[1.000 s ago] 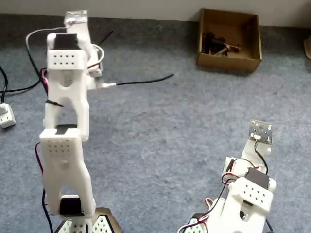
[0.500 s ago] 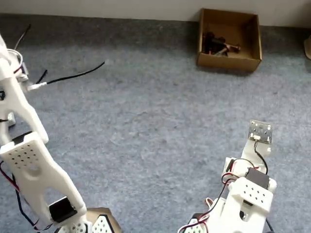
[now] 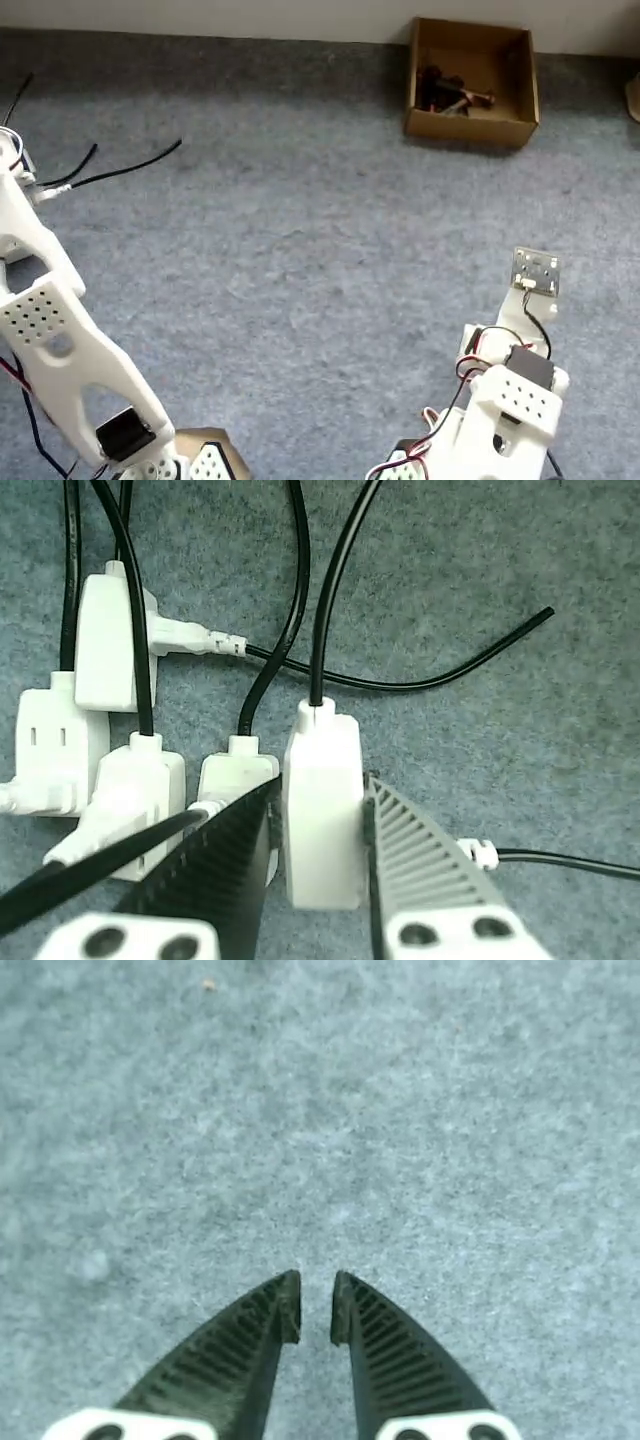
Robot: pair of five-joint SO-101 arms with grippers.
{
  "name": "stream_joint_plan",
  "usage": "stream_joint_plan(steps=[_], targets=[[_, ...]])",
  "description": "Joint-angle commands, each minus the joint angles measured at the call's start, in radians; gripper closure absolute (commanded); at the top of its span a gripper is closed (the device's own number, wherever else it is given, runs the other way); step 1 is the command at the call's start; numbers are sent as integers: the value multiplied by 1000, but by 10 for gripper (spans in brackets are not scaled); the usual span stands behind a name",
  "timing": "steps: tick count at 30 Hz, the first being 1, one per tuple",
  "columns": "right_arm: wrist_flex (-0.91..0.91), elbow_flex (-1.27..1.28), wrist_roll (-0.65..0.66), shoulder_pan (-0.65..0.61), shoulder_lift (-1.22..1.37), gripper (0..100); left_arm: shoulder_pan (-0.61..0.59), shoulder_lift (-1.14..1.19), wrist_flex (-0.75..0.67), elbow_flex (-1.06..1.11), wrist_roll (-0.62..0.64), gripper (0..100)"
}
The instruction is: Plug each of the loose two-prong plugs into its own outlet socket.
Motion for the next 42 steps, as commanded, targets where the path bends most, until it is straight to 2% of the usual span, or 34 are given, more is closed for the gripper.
stream_joint_plan(steps=[1,15,26,32,42], targets=[[-13,-7,11,2,-15,943,-18,-4,-48,-28,-9,996],[-13,-7,11,1,-15,943,-41,97,-140,-28,-44,996],[-13,-7,11,1,-15,943,-41,96,-141,-28,-46,995],[-13,-7,11,1,-15,943,-50,99,-143,-28,-46,885],[-13,-5,11,1,-15,943,-53,93,-172,-30,-46,880]])
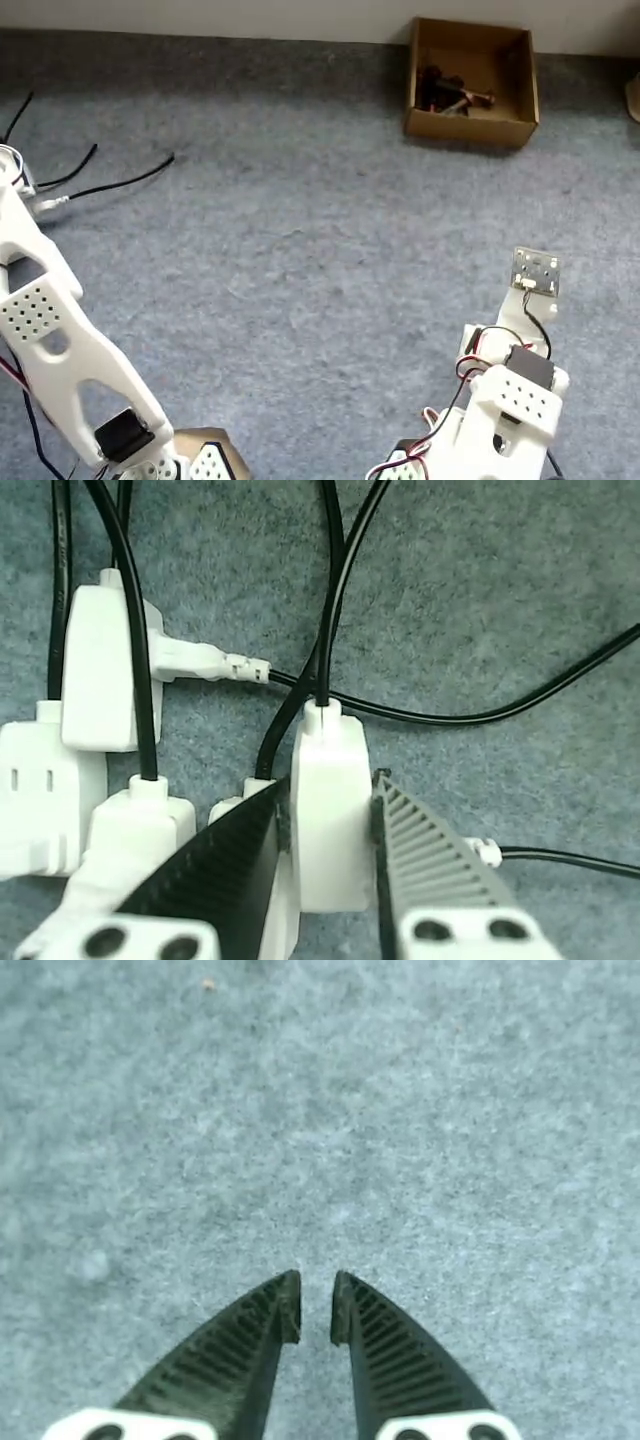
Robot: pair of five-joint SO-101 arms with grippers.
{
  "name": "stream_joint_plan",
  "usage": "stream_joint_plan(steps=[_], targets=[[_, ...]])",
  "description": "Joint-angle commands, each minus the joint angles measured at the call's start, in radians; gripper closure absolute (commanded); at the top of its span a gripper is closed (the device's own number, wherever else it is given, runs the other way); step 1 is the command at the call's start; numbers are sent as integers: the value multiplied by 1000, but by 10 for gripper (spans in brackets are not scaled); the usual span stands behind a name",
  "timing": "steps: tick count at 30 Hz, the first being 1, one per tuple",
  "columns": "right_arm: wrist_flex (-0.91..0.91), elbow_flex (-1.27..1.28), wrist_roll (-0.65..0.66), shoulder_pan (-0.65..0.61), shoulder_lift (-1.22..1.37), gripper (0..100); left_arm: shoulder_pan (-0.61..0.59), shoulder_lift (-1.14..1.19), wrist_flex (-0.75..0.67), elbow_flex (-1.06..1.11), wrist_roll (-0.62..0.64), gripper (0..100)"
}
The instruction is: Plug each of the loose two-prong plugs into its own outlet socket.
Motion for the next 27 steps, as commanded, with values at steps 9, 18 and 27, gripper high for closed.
stream_joint_plan(steps=[9,18,27], targets=[[-13,-5,11,1,-15,943,-5,-30,-23,-70,-37,796],[-13,-5,11,1,-15,943,-4,-31,-20,-122,-158,797],[-15,-5,11,1,-15,943,99,-30,304,-484,-157,797]])
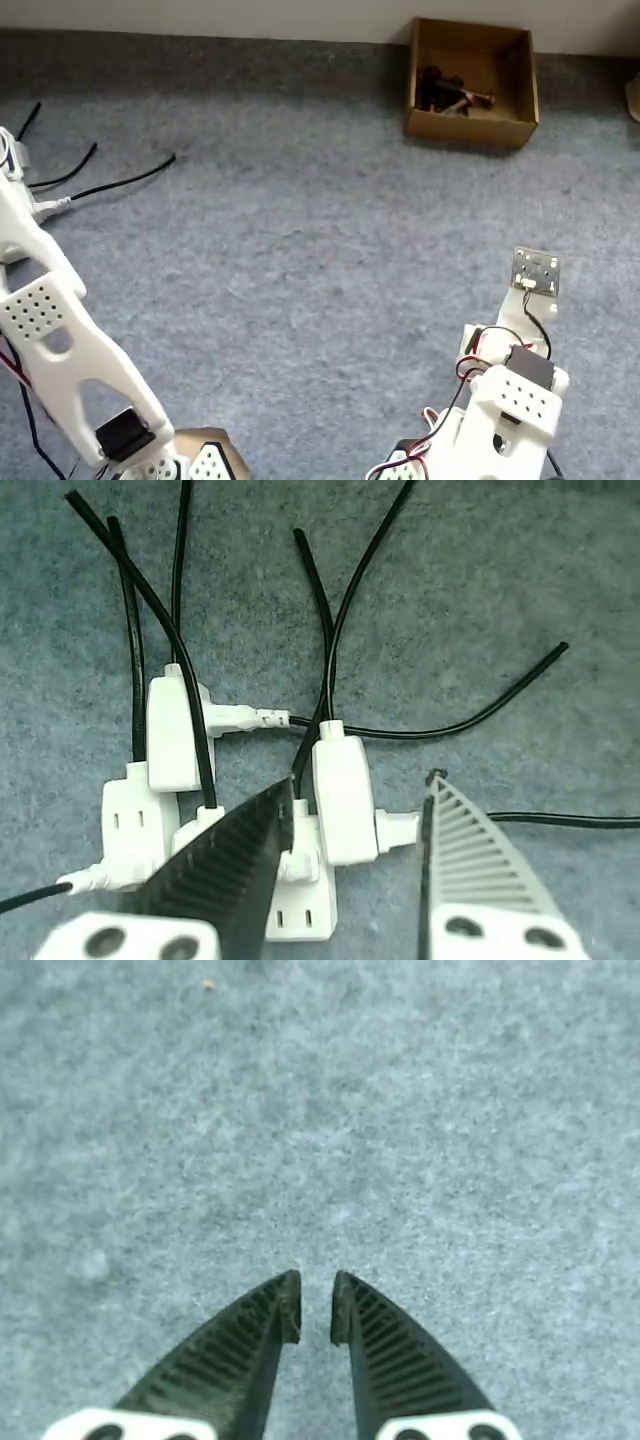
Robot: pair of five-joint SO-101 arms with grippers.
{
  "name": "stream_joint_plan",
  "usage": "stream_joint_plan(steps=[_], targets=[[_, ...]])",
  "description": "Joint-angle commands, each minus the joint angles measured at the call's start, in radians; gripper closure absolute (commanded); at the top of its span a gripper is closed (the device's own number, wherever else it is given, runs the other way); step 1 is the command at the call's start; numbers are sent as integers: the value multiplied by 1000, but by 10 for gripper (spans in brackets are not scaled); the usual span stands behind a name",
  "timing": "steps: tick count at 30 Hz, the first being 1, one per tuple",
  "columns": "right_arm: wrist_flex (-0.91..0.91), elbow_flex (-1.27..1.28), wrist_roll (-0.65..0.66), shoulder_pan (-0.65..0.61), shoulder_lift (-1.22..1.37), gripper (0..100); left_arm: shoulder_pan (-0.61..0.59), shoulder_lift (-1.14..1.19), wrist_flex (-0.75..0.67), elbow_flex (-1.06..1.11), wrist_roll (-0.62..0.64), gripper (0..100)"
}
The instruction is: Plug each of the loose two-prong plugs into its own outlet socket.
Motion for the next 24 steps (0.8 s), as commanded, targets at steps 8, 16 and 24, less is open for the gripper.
stream_joint_plan(steps=[8,16,24], targets=[[-15,-5,11,1,-15,943,154,-96,167,-174,-2,797],[-16,-5,11,-1,-15,943,219,-180,172,-170,98,797],[-19,28,11,-56,-15,943,251,-288,175,-168,100,797]])
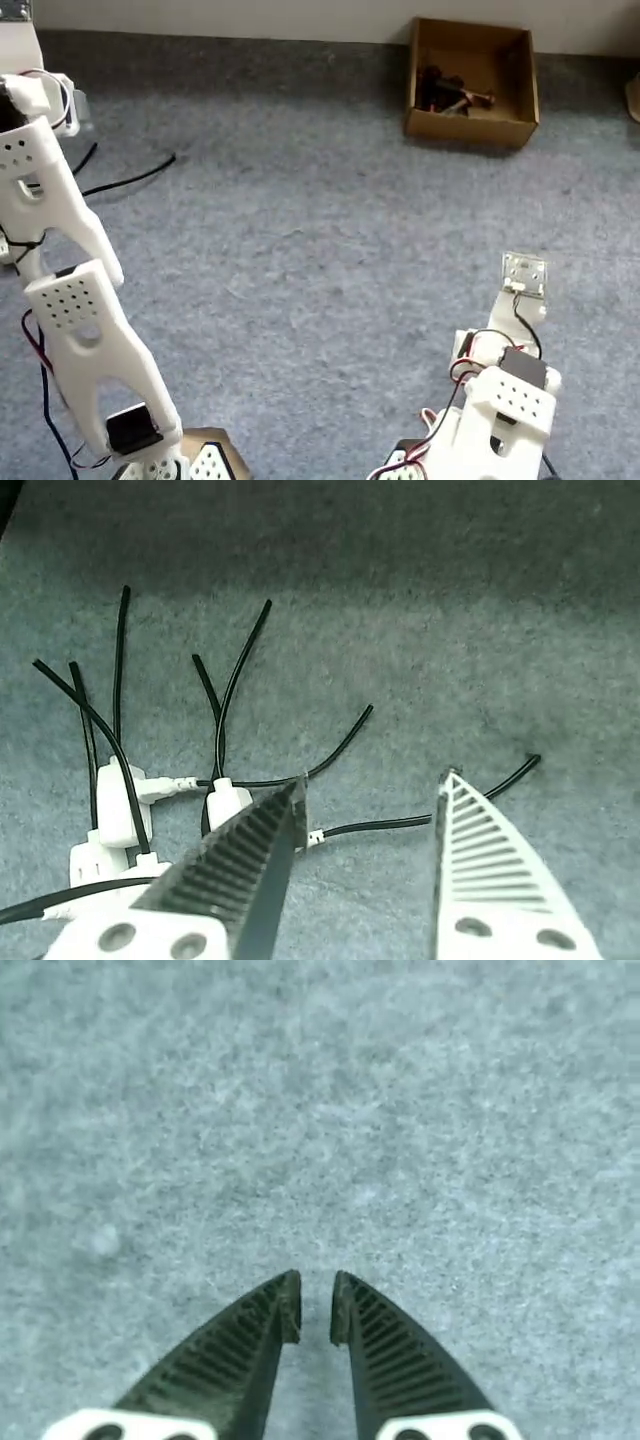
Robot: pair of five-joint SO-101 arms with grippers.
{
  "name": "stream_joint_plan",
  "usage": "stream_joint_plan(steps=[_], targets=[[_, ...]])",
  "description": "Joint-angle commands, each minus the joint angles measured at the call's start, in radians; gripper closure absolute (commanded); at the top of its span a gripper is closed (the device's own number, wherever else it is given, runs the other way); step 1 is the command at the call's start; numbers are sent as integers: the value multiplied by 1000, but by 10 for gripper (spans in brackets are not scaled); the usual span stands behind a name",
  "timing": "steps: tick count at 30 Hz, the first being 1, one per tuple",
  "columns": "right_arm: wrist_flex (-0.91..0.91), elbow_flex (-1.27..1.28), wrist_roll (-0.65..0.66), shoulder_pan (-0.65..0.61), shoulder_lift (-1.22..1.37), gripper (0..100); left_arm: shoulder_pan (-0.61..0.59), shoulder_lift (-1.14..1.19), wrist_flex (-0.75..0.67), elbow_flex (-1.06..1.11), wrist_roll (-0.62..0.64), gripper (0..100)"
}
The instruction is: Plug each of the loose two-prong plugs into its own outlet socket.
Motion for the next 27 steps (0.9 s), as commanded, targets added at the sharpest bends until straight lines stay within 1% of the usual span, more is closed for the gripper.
stream_joint_plan(steps=[1,3,8,11,16,22,27], targets=[[-19,-10,11,-18,-15,943,25,-116,11,-35,12,798],[-19,-12,11,-18,-15,943,25,-140,12,-35,12,813],[-19,-8,11,-18,-15,943,25,-200,12,-33,12,918],[-19,-5,11,-21,-15,943,31,-242,12,19,12,938],[-19,-4,11,-91,-15,943,87,-403,12,265,12,940],[-19,-7,6,-102,-15,943,189,-704,8,630,6,941],[-13,-4,5,-162,-15,943,239,-885,6,826,6,941]])
